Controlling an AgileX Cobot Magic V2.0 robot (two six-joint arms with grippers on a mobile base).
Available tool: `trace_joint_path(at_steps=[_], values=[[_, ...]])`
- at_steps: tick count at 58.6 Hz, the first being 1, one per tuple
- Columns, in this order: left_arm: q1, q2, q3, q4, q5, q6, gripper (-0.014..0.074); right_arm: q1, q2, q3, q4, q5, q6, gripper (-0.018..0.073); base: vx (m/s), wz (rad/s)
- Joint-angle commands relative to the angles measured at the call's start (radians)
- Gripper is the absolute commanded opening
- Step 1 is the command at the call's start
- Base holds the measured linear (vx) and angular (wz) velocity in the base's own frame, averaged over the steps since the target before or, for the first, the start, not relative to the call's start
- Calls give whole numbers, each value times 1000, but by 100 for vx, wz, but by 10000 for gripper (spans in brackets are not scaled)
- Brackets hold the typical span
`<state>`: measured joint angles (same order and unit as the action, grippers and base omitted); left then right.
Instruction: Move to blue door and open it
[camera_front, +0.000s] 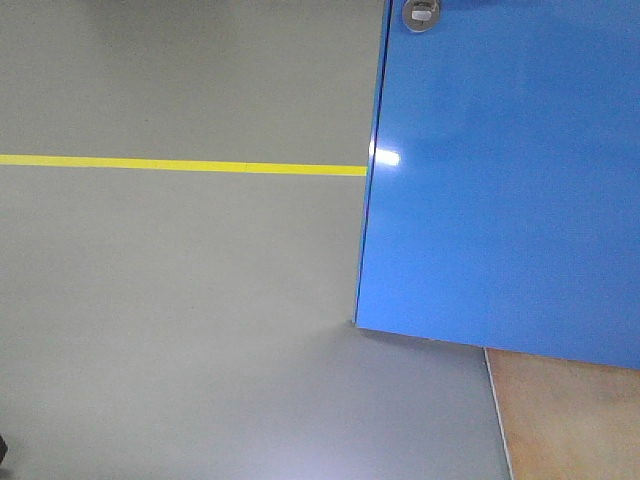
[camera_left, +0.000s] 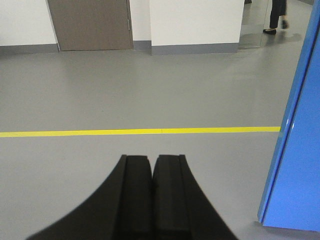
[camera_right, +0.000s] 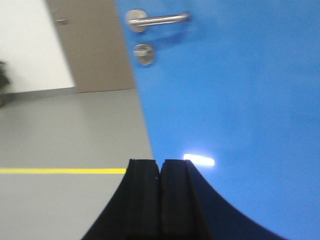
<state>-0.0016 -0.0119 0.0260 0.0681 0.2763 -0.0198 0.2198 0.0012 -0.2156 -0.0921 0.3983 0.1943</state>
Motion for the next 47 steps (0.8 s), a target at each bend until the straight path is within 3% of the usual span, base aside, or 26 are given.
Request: trace_joint_path(at_steps=[1,7,11,19,32,47], values=[[-7,-12,-26,-2,-85,-7,73,-2,23,23,184,-170,-262,12,0,0],[-7,-12,-26,-2,-85,-7,73,-4,23,102,336,-226,-496,12,0,0],[-7,-12,-26,-2,-85,-7,73,-4,23,159,363,-269,-528,12,0,0],[-7,-12,-26,-2,-85,-7,73,-17,23,245,344,-315,-434,12,0,0],[-7,-12,-26,-2,-85,-7,73,-168,23,248,159,-293,-257,12,0,0],[-7,-12,-26,-2,-85,-7,73,-194,15,248,141,-302,-251,12,0,0]])
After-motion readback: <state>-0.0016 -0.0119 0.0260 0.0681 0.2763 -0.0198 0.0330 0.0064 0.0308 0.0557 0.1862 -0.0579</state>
